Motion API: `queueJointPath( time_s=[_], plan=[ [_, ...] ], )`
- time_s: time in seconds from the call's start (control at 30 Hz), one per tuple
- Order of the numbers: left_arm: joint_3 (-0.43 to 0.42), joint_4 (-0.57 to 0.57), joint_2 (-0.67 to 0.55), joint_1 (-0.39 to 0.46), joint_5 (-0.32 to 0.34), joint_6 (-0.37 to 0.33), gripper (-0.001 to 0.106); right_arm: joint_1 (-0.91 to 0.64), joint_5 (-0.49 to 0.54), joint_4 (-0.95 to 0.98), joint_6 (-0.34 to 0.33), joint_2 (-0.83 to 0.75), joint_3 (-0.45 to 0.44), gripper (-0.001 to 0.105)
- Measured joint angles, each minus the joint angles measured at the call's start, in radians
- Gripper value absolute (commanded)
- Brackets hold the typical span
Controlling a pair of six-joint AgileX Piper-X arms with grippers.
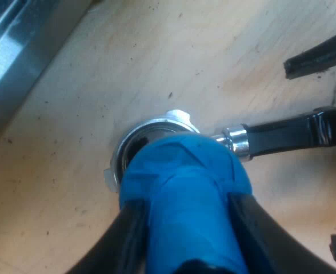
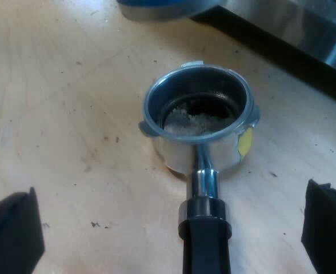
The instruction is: Grind coffee beans and then tamp
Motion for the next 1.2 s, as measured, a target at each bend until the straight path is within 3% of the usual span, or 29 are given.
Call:
queueJointPath(
  time_s=[1.2],
  plan=[
    [0.0,-0.094,0.187,0.0,0.016,0.02,0.0,0.0,0.0,0.0,0.0,0.0,0.0,0.093]
  ],
)
